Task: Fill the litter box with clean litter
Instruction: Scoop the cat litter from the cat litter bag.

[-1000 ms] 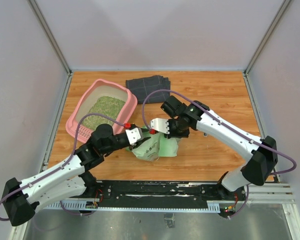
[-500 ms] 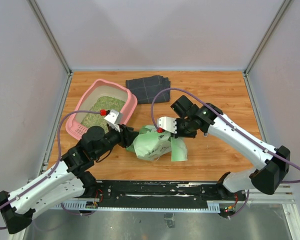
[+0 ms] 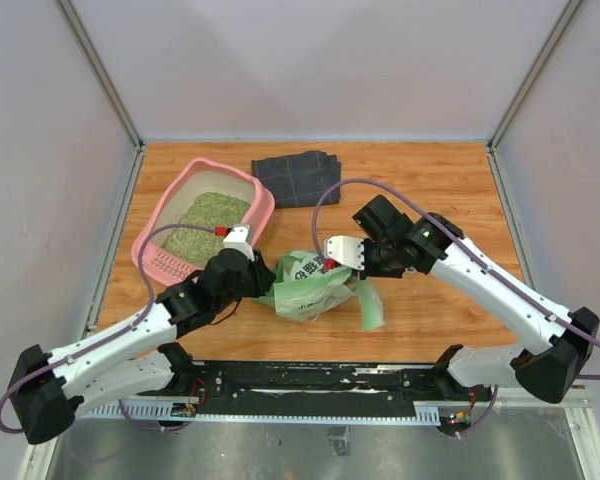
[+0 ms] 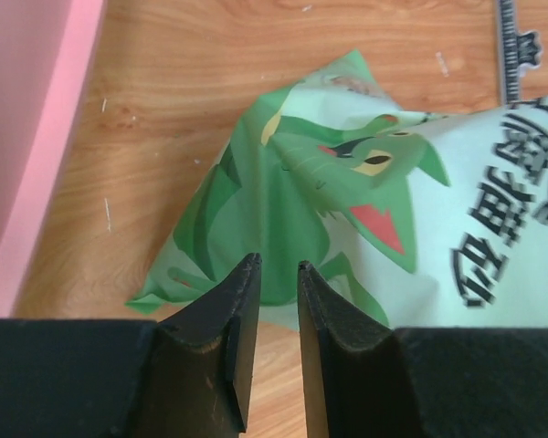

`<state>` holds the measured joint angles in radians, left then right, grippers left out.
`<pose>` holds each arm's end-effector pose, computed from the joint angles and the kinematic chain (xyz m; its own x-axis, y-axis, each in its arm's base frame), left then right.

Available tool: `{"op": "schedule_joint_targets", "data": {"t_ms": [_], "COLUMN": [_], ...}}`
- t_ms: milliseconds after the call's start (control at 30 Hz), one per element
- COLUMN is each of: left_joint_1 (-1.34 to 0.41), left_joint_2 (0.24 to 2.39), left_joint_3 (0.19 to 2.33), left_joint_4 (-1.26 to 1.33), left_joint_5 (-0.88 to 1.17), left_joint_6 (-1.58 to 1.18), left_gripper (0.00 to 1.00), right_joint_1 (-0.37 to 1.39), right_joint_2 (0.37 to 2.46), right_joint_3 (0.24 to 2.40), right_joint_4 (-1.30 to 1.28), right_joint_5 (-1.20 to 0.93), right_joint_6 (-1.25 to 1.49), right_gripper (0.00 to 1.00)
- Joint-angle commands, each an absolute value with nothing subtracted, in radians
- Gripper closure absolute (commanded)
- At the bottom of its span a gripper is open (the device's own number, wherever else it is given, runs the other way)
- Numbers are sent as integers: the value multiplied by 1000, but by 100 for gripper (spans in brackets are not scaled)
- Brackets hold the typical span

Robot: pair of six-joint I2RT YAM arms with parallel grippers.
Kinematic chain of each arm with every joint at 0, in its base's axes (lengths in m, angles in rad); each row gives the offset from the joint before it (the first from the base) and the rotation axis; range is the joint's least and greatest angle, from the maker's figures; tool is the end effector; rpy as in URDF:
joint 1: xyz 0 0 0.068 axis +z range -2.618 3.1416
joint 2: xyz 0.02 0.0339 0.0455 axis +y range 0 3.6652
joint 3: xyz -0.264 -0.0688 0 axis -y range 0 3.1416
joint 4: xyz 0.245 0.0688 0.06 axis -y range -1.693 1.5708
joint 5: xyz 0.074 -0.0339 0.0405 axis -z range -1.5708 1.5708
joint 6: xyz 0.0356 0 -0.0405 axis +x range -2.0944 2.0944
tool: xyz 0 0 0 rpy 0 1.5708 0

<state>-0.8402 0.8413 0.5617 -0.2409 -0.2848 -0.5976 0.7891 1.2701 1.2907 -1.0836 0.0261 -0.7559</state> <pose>0.1342 -0.1348 0.2466 -0.5850 -0.1563 -0.7958 0.2697 0.8879 -0.3726 0.1689 0.1688 0.3349 0.0326 -0.9405 -0.3382 -0.9320 0.0936 -0.3501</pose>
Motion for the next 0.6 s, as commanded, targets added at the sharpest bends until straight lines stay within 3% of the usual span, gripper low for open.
{"op": "schedule_joint_targets", "data": {"t_ms": [0, 267, 567], "left_joint_1": [-842, -831, -744], "left_joint_2": [972, 1135, 1123], "left_joint_3": [542, 537, 435], "left_joint_4": [-93, -9, 119], "left_joint_5": [-293, -240, -165], "left_joint_6": [-658, -680, -694], "left_gripper": [75, 81, 84], "right_joint_1": [797, 857, 916], "right_joint_2": [1286, 1377, 1513], "right_joint_3": [1289, 1293, 1340], "right_joint_4": [-1081, -1061, -1021], "right_joint_5": [124, 191, 179], "right_joint_6": [-760, -781, -806], "right_gripper": [99, 99, 99]}}
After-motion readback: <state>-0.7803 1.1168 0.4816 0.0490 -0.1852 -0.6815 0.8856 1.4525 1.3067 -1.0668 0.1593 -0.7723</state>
